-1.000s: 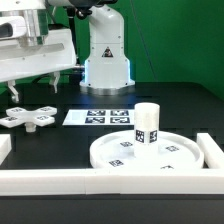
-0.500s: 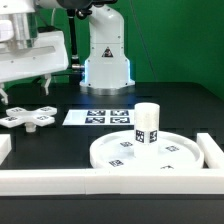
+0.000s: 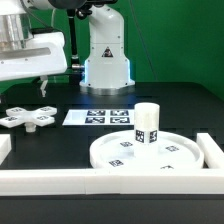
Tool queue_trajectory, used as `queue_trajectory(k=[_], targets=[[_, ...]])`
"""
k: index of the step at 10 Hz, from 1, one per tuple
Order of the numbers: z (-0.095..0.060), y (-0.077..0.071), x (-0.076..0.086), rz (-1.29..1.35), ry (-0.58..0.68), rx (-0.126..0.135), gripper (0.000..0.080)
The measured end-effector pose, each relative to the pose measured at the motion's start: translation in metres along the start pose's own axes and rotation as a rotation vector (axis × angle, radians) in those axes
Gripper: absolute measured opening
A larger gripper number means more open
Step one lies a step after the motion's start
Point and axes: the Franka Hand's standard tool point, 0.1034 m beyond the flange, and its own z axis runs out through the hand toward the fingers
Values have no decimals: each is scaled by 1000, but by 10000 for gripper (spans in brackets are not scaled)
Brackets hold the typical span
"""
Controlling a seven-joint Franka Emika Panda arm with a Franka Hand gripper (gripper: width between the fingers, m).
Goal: Assemble round table
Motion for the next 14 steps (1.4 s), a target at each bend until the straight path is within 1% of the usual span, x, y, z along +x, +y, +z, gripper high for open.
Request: queue_trajectory(k=[1,2,3,4,5,6,9,14], targets=[[0,0,0,36,1,1,649],[1,2,1,164,4,4,649],[4,3,0,223,0,6,649],[7,2,0,271,5,-3,649],[11,-3,-1,260,10,-14,649],[15,-6,-3,245,5,-15,649],[24,-7,-7,199,-8,-15,649],[28,-8,-9,148,-14,-14,649]])
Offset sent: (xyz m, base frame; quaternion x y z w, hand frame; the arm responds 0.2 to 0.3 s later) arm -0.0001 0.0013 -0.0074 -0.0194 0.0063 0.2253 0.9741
